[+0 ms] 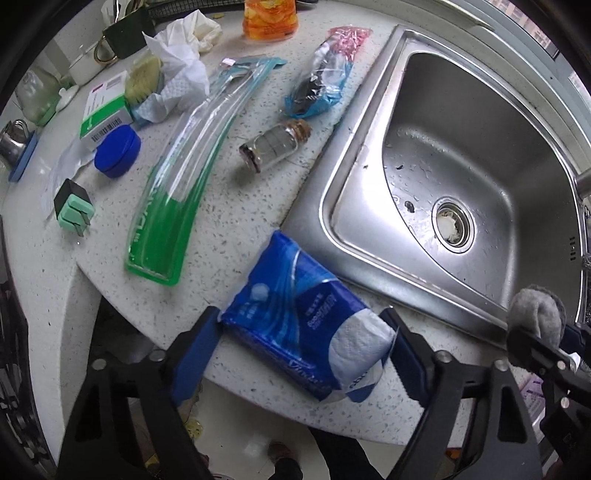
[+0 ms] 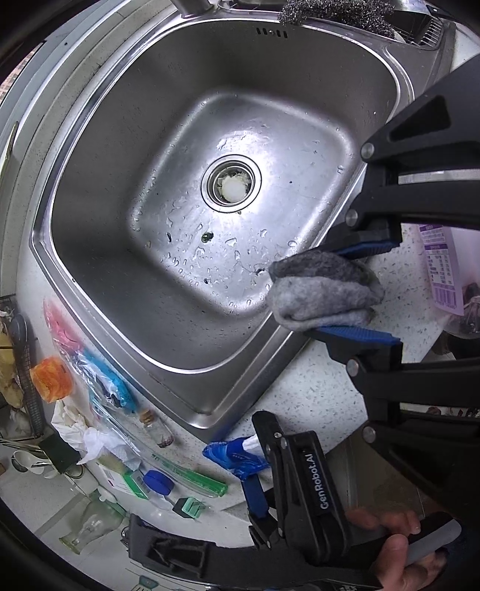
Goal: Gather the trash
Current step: 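Grasp the blue tissue packet with the left gripper while the right holds the sponge, then carry both items down over the red bucket and open the right gripper, then open the left gripper to drop the blue packet into the red bucket, then raise both tools to the counter and grasp the green toothbrush package with the right gripper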
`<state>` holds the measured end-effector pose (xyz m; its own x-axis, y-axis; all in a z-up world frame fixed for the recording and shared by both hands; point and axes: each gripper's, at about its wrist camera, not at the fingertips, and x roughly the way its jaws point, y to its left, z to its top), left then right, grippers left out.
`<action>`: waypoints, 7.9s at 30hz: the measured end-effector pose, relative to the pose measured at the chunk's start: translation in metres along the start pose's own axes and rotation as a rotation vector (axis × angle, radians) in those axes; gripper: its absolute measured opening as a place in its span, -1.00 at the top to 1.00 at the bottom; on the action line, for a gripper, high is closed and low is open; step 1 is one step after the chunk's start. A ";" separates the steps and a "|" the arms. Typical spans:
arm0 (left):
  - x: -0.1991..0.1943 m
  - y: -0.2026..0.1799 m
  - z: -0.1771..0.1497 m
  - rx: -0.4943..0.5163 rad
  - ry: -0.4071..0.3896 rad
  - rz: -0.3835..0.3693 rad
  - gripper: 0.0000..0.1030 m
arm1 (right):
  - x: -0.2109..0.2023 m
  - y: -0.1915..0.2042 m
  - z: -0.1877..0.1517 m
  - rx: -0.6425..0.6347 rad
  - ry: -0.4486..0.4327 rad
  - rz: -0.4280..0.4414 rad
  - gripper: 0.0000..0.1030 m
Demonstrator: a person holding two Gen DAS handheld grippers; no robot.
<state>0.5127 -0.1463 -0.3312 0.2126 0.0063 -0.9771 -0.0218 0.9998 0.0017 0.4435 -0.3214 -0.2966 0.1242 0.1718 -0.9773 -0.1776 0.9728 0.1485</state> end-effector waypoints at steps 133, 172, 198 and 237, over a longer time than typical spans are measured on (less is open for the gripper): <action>0.521 0.073 -0.299 0.016 0.092 -0.244 0.32 | 0.538 0.039 -0.240 0.028 0.092 -0.159 -0.99; 0.307 0.128 -0.307 -0.121 -0.082 -0.136 -0.99 | 0.362 0.095 -0.234 -0.017 -0.031 -0.041 -0.99; -0.185 0.178 -0.313 -0.122 -0.482 -0.139 -0.99 | -0.108 0.198 -0.238 -0.066 -0.418 -0.019 -0.99; -0.108 0.218 -0.055 -0.330 -0.265 0.030 -0.99 | -0.023 0.177 0.050 -0.157 -0.107 0.156 -0.96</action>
<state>0.4316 0.0701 -0.2366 0.4499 0.0831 -0.8892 -0.3343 0.9389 -0.0814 0.4585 -0.1452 -0.2404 0.1842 0.3417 -0.9216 -0.3512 0.8986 0.2630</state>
